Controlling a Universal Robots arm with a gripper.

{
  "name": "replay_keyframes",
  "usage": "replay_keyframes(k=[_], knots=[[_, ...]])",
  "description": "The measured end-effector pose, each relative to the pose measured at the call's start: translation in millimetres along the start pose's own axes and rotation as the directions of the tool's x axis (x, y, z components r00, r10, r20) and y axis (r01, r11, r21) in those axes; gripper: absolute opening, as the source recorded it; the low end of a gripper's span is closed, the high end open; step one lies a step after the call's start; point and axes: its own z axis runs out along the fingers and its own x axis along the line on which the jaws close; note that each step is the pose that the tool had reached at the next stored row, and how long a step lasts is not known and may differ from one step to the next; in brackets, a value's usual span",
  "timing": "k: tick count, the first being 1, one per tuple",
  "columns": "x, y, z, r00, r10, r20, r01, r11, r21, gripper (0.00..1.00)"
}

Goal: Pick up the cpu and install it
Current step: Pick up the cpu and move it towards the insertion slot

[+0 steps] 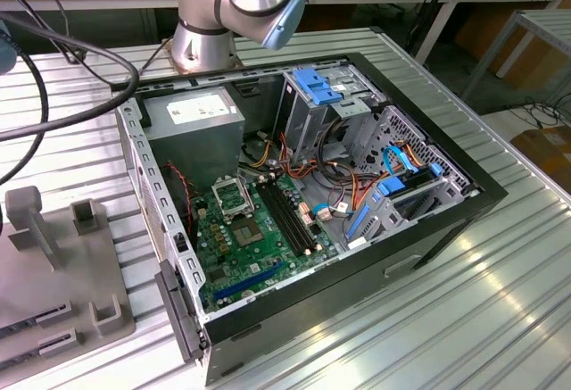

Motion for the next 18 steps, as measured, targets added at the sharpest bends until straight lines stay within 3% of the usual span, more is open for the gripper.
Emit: replay_keyframes(k=[10,18], knots=[[-0.1,-0.1,8.6,1.0000,0.000,-0.0002,0.000,1.0000,0.0006,0.62],[-0.1,-0.1,11.2,1.0000,-0.002,-0.0003,0.002,1.0000,0.0006,0.62]])
